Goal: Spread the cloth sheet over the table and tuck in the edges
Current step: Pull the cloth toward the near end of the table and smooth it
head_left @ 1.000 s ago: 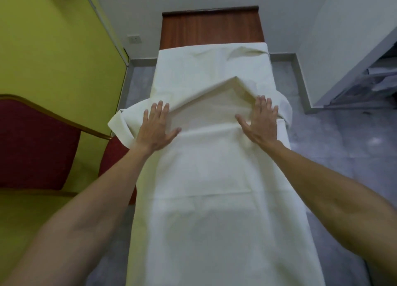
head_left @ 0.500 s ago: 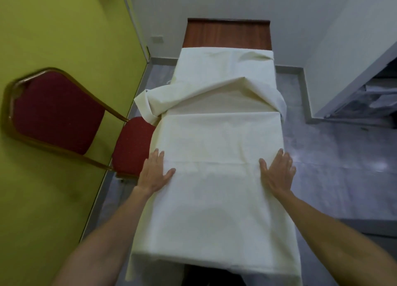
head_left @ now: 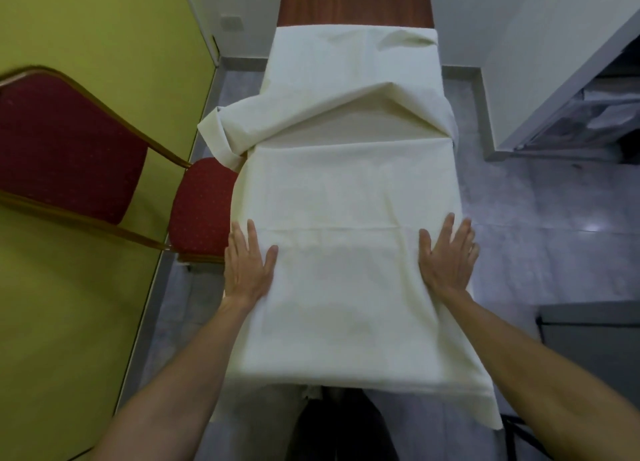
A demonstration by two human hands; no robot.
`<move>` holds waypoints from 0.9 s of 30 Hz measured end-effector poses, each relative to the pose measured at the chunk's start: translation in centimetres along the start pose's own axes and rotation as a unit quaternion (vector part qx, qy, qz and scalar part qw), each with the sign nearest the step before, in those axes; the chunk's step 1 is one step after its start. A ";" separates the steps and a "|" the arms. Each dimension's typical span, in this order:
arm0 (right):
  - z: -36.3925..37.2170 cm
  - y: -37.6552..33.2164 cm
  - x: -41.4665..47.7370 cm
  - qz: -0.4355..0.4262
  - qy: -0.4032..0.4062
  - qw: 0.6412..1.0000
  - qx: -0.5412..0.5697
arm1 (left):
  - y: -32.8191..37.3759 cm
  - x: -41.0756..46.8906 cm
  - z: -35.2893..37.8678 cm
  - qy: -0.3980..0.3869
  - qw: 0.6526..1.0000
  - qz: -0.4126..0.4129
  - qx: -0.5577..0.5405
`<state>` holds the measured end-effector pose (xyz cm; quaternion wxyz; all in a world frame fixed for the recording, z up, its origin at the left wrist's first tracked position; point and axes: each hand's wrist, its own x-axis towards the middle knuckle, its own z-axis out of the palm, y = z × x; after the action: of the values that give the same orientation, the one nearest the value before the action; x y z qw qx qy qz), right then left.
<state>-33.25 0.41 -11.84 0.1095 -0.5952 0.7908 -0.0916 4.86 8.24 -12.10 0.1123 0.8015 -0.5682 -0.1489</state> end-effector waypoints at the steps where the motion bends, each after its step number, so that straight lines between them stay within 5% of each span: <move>1: 0.0 0.2 -0.4 0.000 0.001 1.000 -0.001 | -0.1 -0.4 0.0 0.002 1.000 0.001 0.001; 16: -2.8 2.3 -10.9 0.036 -0.061 0.996 0.048 | -1.1 -8.7 -4.1 -0.080 0.993 -0.076 -0.040; 27: -0.6 0.2 -11.8 -0.115 0.089 0.989 0.009 | -0.6 -8.1 -5.2 -0.016 0.995 -0.061 0.075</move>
<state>-30.46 11.86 -10.61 0.0328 -0.6706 0.7228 -0.1636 4.77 16.13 -6.54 0.0332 0.8384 -0.5293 -0.1256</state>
